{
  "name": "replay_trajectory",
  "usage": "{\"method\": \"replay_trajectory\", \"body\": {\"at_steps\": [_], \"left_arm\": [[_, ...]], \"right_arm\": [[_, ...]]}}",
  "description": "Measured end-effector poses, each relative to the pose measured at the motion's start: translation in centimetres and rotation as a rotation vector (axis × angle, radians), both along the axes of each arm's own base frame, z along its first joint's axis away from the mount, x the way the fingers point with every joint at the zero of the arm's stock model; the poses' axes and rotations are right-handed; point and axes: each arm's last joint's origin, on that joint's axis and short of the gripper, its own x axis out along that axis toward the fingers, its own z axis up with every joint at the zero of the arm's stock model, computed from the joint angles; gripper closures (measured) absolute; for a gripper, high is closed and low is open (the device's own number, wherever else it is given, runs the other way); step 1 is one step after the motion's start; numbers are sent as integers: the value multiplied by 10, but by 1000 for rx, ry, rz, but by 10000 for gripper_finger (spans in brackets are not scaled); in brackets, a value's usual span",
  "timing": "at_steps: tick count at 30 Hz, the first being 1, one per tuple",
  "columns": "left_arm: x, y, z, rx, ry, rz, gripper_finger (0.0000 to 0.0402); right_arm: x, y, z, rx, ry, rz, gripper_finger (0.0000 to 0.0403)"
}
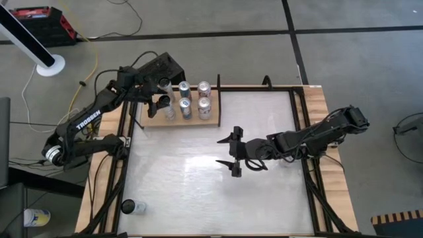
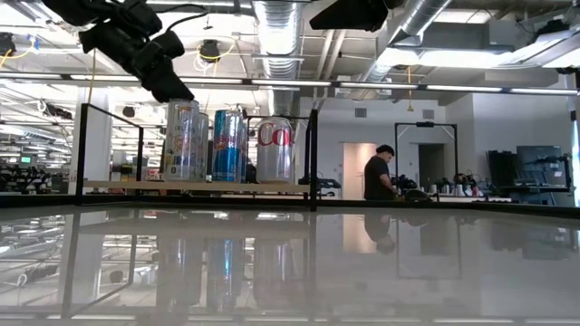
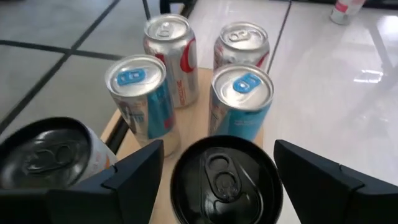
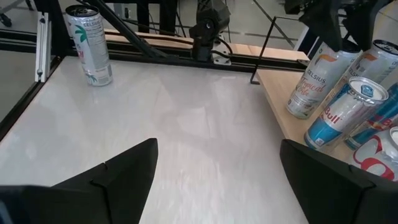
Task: Place canned beverage on shelf
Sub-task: Put the right red soda can on the shelf
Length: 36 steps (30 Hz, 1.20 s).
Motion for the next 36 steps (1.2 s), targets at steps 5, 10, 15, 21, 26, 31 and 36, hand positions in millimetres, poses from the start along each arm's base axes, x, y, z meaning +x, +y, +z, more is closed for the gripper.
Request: {"method": "replay_trajectory", "body": {"at_steps": [5,10,15,21,26,31,36], "left_arm": [[-3,-4,9,45,-43,7,112],[-7,-14,20,65,-100,-6,114],[-8,-37,37,50,-227,-119,117],[4,-80,51,-2,-309,-338,118],[21,-120,53,-30,-307,-482,118],[41,-155,43,6,-245,-538,118],[56,-175,31,37,-200,-554,118]], "right_arm": [[0,0,0,3,0,-1,42],[0,0,0,32,1,-13,42],[-1,2,-1,100,3,-32,42],[-11,17,10,180,165,-8,42],[-32,32,23,329,355,-119,42],[-69,46,32,482,567,-365,42],[-104,54,36,559,680,-646,42]]}}
